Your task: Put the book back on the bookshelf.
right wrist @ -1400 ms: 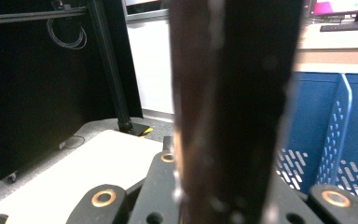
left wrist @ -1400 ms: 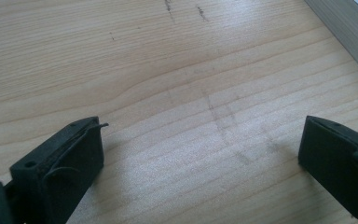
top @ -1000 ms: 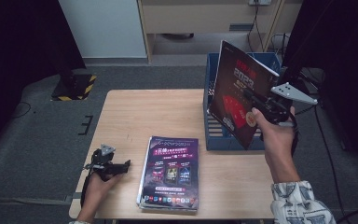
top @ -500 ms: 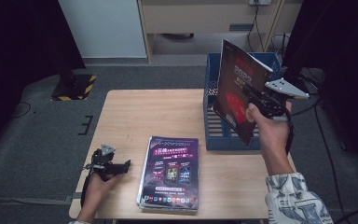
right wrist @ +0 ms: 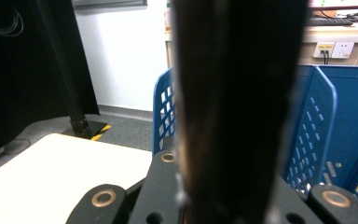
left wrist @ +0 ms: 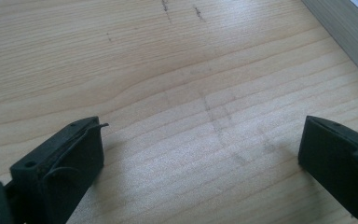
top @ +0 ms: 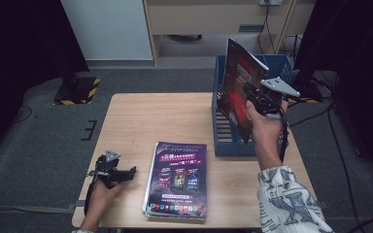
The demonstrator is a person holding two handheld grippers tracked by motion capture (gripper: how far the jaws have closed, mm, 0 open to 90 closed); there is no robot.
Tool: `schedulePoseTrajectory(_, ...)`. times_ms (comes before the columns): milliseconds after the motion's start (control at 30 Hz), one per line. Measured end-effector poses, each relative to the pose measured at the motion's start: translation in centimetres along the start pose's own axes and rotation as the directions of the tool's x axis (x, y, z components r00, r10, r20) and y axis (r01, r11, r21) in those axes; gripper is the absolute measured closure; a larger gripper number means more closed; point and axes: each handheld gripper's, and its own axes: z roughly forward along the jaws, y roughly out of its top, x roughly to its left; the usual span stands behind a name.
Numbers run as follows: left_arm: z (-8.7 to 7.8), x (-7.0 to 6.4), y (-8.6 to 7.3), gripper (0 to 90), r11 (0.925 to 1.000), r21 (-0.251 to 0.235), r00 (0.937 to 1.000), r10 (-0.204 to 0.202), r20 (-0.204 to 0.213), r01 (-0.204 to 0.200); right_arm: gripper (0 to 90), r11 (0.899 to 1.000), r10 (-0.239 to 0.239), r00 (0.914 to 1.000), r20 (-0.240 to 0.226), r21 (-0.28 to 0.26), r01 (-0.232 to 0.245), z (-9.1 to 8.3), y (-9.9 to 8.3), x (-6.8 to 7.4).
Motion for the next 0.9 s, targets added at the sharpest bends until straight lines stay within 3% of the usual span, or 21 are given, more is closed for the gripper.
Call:
schedulePoseTrajectory(233,0.0,0.0,0.0,0.0,1.0,-0.001,1.0,0.001,0.001,-0.001,86.9,1.0,0.013,0.9995,0.029,-0.006,-0.013,1.7,-0.8,0.4)
schedulePoseTrajectory(533,0.0,-0.1,0.0,0.0,1.0,-0.001,1.0,0.004,0.003,-0.004,86.9,1.0,0.029,0.9954,0.092,-0.015,-0.028,2.4,-1.6,0.1)
schedulePoseTrajectory(900,0.0,-0.1,0.0,0.0,1.0,-0.002,1.0,0.005,0.005,-0.005,86.9,1.0,0.018,0.997,0.075,-0.003,-0.018,3.7,-2.3,0.8)
